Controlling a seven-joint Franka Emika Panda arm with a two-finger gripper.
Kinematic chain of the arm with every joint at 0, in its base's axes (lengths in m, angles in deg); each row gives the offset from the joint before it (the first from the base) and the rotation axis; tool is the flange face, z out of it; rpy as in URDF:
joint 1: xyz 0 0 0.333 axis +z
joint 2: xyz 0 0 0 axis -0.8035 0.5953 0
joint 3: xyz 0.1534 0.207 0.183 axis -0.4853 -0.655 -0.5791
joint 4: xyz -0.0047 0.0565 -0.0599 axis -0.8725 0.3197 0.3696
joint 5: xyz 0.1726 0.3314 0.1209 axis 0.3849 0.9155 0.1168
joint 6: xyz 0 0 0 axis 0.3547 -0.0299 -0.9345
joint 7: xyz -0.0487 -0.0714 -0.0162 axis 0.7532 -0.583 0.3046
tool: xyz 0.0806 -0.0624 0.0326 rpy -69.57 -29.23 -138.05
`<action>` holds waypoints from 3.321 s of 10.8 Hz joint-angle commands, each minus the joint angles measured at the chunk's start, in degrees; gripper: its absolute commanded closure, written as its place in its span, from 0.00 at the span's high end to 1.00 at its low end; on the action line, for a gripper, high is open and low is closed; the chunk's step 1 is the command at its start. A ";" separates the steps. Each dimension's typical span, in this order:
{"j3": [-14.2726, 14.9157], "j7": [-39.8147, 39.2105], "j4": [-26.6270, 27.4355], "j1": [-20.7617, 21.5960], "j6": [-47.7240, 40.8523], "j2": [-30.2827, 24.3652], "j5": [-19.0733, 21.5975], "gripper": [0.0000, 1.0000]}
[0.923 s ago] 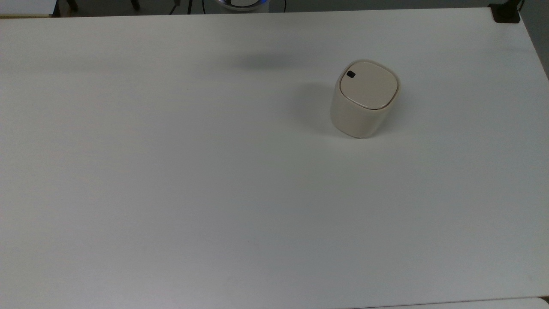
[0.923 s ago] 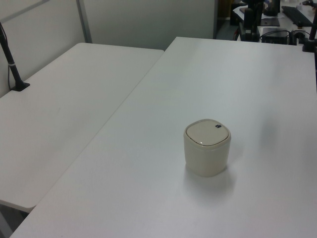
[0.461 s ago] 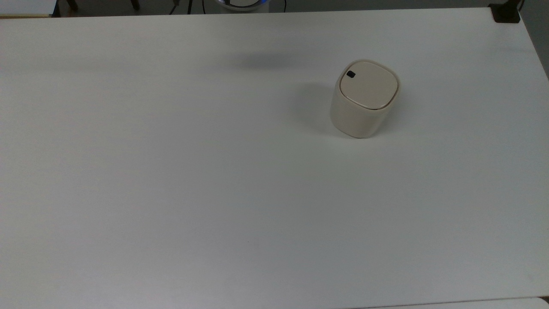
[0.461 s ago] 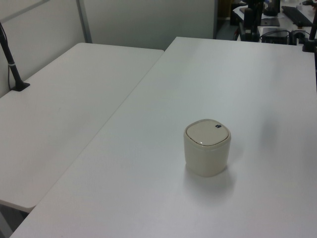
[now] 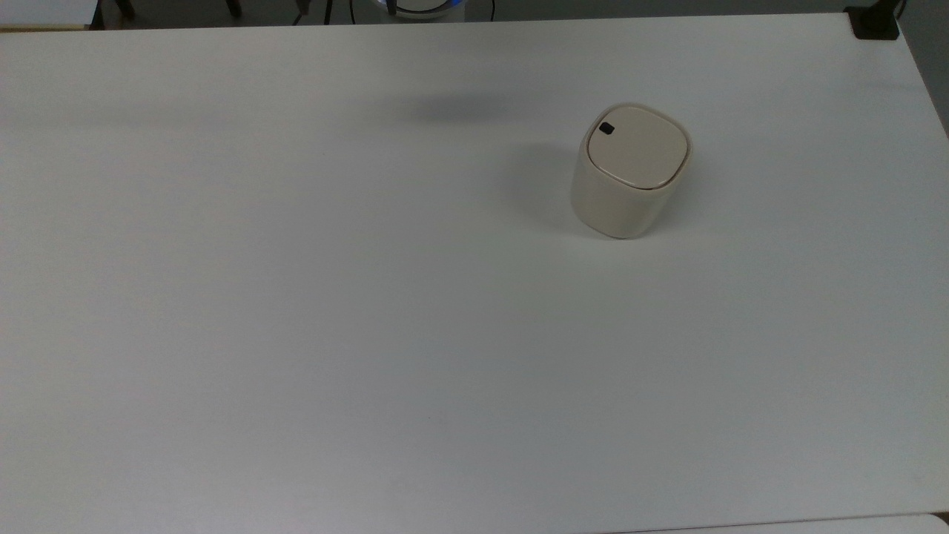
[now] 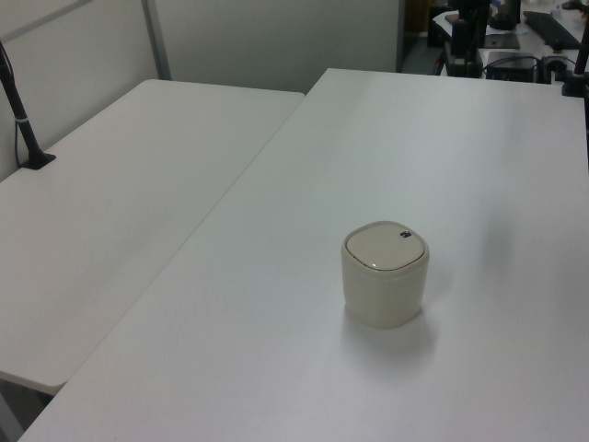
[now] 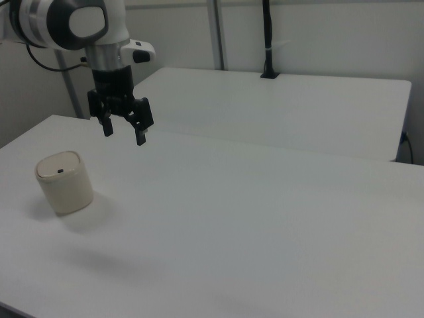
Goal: Open the trash bin
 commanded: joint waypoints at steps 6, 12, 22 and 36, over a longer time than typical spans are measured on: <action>-0.01 -19.49 -1.30 13.85 6.90 6.25 4.86 0.00; -0.10 -20.21 -1.30 25.65 15.79 15.57 3.89 0.00; -1.77 -14.06 -1.21 29.26 17.73 20.42 1.87 0.00; -0.89 14.42 -1.04 6.33 3.31 3.72 -8.24 1.00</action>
